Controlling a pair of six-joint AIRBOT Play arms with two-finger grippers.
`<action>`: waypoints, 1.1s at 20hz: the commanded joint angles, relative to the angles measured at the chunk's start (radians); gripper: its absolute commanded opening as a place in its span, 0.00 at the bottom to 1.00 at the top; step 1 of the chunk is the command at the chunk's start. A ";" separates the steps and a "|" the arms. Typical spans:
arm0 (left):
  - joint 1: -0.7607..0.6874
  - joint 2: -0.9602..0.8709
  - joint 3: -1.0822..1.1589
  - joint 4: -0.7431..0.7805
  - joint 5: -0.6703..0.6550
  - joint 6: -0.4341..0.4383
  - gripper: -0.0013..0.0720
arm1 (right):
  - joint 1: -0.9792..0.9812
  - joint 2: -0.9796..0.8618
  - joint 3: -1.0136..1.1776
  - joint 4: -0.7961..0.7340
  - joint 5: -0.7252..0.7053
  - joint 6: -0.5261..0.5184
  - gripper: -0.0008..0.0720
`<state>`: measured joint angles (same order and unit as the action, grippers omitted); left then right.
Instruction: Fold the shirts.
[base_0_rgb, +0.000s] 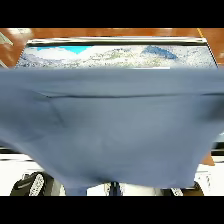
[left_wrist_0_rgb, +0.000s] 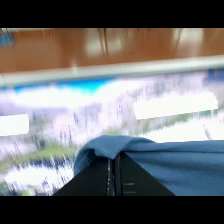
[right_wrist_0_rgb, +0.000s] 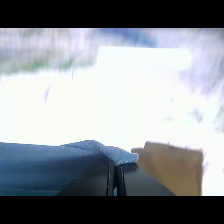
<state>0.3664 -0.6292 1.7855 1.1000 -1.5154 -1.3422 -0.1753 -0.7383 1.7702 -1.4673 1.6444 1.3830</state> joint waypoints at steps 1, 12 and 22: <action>0.001 -0.013 -0.345 0.008 0.017 0.052 0.08 | 0.000 -0.134 -0.185 -0.024 0.130 0.036 0.11; -0.272 -0.784 -0.565 -0.081 0.875 0.106 0.08 | 0.032 -0.808 -0.481 0.391 -1.078 -0.046 0.11; -0.301 -1.114 -0.392 -0.137 0.917 0.100 0.08 | 0.130 -1.014 -0.481 0.393 -1.441 -0.151 0.11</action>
<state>0.0715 -1.6901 1.3766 0.9707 -0.6071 -1.2419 -0.0551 -1.7176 1.2896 -1.0843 0.2668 1.2446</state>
